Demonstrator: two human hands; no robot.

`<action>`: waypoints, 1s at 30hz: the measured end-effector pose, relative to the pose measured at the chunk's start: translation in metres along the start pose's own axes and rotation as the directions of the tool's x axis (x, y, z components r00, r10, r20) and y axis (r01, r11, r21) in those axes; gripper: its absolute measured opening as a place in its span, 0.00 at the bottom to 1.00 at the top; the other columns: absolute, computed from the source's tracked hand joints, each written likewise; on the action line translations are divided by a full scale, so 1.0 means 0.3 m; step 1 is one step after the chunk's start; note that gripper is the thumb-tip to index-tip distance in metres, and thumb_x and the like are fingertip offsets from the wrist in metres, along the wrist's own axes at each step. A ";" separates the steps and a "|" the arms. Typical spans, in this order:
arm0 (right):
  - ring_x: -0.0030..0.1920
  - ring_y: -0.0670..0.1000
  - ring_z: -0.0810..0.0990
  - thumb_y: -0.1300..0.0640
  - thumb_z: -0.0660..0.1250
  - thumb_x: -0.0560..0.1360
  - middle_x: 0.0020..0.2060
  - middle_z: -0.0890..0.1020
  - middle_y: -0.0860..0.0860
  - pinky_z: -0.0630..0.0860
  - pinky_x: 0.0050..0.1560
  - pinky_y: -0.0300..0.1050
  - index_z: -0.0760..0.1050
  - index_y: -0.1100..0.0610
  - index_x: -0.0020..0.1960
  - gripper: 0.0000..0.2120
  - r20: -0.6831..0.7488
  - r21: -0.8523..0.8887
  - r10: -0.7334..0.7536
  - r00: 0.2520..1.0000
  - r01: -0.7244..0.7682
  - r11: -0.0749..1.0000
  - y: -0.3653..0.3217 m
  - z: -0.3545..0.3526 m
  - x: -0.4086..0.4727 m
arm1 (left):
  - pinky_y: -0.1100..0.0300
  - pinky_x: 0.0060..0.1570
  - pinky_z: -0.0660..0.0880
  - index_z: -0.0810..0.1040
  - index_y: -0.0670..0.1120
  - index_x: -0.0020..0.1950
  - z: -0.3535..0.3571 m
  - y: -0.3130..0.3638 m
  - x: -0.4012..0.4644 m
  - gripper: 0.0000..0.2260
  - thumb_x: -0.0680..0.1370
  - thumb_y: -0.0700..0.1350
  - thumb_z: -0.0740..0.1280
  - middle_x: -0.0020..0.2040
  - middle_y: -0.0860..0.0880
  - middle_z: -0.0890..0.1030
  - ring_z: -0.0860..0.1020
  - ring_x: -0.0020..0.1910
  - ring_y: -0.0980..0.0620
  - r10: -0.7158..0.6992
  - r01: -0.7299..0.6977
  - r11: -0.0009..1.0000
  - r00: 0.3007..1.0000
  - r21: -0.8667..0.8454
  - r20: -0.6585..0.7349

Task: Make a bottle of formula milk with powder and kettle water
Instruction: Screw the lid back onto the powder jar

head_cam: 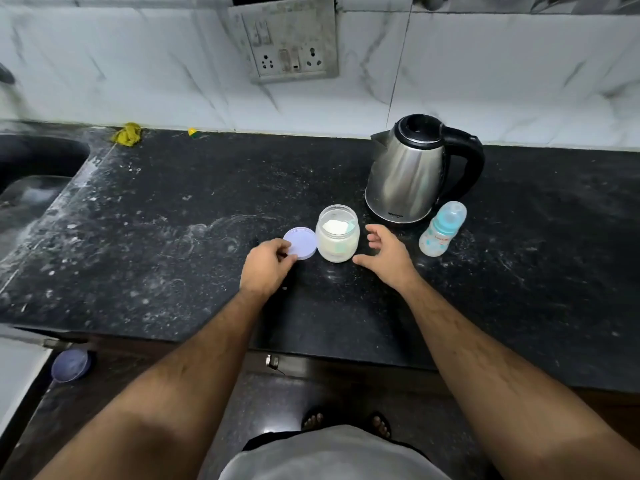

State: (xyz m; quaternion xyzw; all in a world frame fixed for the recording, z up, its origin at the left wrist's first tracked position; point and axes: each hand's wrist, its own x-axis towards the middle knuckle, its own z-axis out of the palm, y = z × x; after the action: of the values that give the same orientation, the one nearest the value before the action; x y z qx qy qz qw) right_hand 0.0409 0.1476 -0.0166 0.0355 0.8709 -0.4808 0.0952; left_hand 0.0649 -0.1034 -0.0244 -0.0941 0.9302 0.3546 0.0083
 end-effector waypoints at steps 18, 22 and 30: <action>0.62 0.46 0.75 0.54 0.83 0.60 0.60 0.76 0.43 0.69 0.60 0.39 0.65 0.50 0.71 0.45 0.132 0.045 -0.040 0.990 0.034 0.998 -0.042 0.057 0.077 | 0.46 0.73 0.65 0.55 0.49 0.81 0.047 0.071 0.193 0.46 0.70 0.52 0.77 0.80 0.48 0.60 0.61 0.76 0.42 0.084 -0.251 0.885 0.915 0.392 0.395; 0.60 0.46 0.77 0.44 0.81 0.53 0.59 0.79 0.43 0.73 0.62 0.44 0.68 0.47 0.66 0.44 0.116 0.059 -0.021 0.993 0.015 0.998 -0.042 0.060 0.058 | 0.47 0.71 0.66 0.57 0.49 0.80 0.053 0.055 0.176 0.44 0.71 0.52 0.77 0.75 0.44 0.66 0.64 0.74 0.41 0.071 -0.173 0.935 0.946 0.309 0.316; 0.58 0.47 0.78 0.54 0.82 0.63 0.58 0.78 0.48 0.76 0.59 0.44 0.66 0.53 0.64 0.36 0.063 0.129 -0.018 0.998 0.010 0.992 -0.031 0.033 0.017 | 0.48 0.67 0.73 0.68 0.50 0.74 0.011 0.134 0.156 0.38 0.67 0.62 0.71 0.67 0.46 0.75 0.76 0.62 0.48 -0.120 0.159 0.892 0.986 -0.423 0.117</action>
State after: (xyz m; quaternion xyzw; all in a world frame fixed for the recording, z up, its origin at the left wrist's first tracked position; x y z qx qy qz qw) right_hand 0.0360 0.1341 -0.0151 0.0200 0.8347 -0.5376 0.1173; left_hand 0.0114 -0.0799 -0.0043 -0.1446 0.8185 0.5534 0.0538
